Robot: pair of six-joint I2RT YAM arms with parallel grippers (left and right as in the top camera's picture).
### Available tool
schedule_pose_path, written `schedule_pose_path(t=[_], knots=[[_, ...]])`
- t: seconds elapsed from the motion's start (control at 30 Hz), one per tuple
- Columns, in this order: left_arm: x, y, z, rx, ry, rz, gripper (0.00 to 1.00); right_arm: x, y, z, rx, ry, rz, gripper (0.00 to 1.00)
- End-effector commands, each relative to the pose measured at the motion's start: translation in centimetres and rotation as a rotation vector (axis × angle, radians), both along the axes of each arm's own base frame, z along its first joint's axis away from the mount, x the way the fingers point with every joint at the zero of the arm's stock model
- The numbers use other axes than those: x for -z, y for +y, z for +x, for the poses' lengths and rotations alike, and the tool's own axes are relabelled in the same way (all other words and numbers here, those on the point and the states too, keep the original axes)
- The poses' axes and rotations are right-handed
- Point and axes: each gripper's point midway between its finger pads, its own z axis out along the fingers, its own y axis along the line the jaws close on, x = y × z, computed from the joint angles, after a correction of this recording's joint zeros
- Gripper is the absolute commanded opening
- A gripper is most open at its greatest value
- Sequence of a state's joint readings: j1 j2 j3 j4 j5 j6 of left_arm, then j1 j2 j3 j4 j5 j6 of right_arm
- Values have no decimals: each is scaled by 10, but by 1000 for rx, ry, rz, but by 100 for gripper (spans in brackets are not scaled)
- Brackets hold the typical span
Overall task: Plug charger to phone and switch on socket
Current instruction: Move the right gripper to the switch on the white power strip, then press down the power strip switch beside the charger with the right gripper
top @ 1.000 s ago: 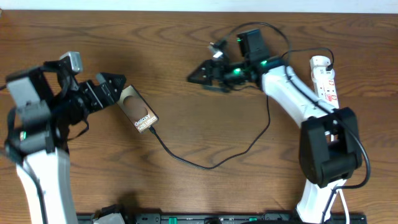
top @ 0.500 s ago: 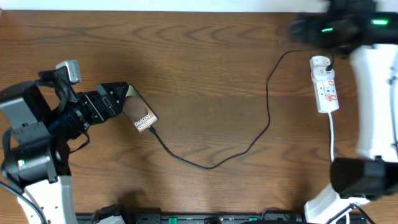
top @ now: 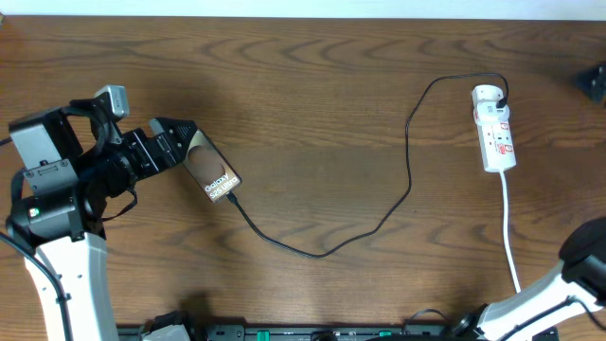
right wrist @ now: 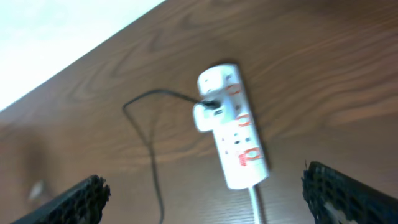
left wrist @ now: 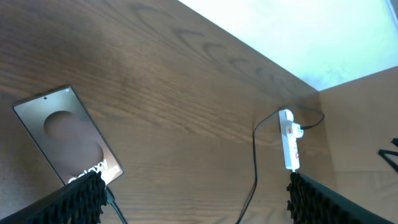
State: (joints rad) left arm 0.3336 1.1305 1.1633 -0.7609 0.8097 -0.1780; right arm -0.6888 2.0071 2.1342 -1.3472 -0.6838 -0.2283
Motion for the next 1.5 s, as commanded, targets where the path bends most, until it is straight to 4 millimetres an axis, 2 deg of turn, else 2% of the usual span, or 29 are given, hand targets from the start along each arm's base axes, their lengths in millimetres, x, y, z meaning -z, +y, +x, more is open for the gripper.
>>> schedule_pose_path(t=[0.0,0.1,0.23,0.33,0.43,0.5,0.7,0.83,1.07,1.47], knots=[[-2,-1,-1,40,-26,37,92,13,24,15,-216,-159,170,99],[-1,-1,-2,43,-21,38,92,47,22,21,-219,-102,236,99],[-1,-1,-2,43,-20,38,92,83,34,28,-288,-63,269,99],[-1,-1,-2,43,-19,38,92,100,42,35,-320,-36,255,99],[-1,-1,-2,43,-20,38,92,120,48,35,-353,53,168,99],[-1,-1,-2,43,-20,38,92,131,55,35,-383,112,102,96],[0,-1,-2,44,-17,38,92,153,65,45,-343,265,-40,94],[1,-2,-4,53,-17,48,92,156,72,48,-344,289,-69,93],[1,-2,-4,55,-16,49,93,158,63,51,-263,320,-77,94],[2,-2,-5,55,-13,47,92,159,68,52,-269,320,-67,96]])
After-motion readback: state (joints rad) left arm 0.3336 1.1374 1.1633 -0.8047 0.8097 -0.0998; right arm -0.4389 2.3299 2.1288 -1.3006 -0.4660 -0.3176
